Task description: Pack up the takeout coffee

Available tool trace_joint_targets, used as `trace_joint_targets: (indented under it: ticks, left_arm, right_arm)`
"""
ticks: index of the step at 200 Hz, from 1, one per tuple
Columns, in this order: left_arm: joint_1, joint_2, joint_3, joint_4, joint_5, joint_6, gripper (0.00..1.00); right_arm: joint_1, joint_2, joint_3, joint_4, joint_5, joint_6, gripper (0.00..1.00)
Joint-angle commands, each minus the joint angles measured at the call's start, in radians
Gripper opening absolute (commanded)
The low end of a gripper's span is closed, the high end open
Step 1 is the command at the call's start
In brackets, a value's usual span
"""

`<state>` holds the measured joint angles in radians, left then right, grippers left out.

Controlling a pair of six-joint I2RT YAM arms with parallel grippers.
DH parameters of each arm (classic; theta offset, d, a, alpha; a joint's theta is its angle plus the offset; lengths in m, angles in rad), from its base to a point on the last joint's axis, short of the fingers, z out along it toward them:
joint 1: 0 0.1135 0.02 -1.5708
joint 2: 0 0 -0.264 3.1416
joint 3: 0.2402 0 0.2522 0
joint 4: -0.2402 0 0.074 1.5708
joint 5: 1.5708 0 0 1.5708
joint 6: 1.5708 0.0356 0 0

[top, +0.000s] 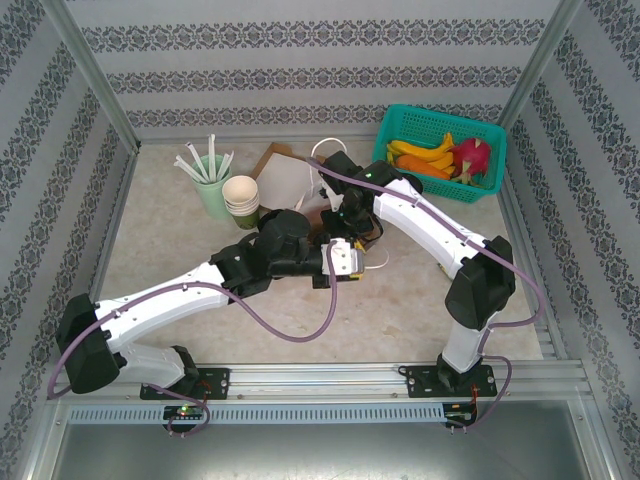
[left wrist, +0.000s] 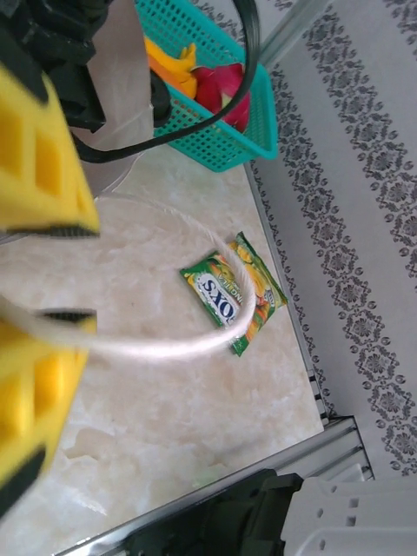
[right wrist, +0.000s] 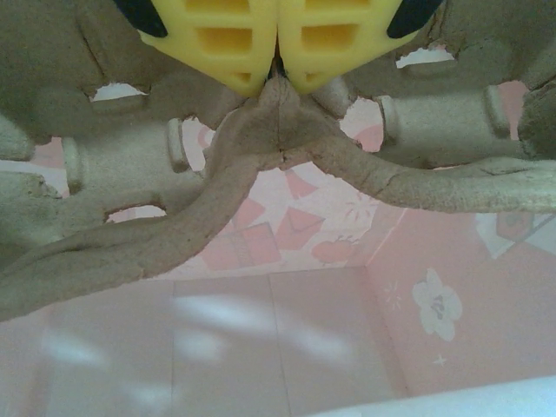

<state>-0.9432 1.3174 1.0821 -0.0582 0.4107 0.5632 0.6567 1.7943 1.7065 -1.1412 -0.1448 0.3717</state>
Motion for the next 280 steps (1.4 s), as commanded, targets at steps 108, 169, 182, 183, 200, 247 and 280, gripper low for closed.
trace_joint_targets:
  ticks: [108, 169, 182, 183, 200, 247, 280]
  left_arm:
    - [-0.014, -0.049, 0.1, 0.01, 0.049, -0.188, 0.0]
    - [-0.006, -0.07, 0.092, -0.051, 0.001, -0.172, 0.15]
    - [0.003, -0.101, 0.071, -0.054, -0.002, -0.186, 0.23]
    - [0.004, -0.103, 0.07, -0.054, -0.002, -0.187, 0.24]
    - [0.018, -0.142, 0.051, -0.076, -0.003, -0.205, 0.2]
    - [0.035, -0.191, 0.054, -0.173, -0.005, -0.195, 0.27]
    - [0.111, -0.282, -0.023, -0.082, -0.02, -0.259, 0.52]
  right_arm:
    - [0.009, 0.061, -0.046, -0.012, 0.017, 0.068, 0.0]
    - [0.022, 0.04, -0.116, 0.022, 0.026, 0.027, 0.0]
    - [0.021, 0.029, -0.13, 0.038, 0.029, 0.022, 0.0]
    - [0.022, 0.028, -0.132, 0.038, 0.029, 0.021, 0.0]
    - [0.023, 0.026, -0.137, 0.043, 0.021, 0.004, 0.0]
    - [0.023, 0.021, -0.134, 0.038, 0.022, 0.002, 0.0]
    - [0.024, 0.005, -0.152, 0.064, 0.024, 0.012, 0.0]
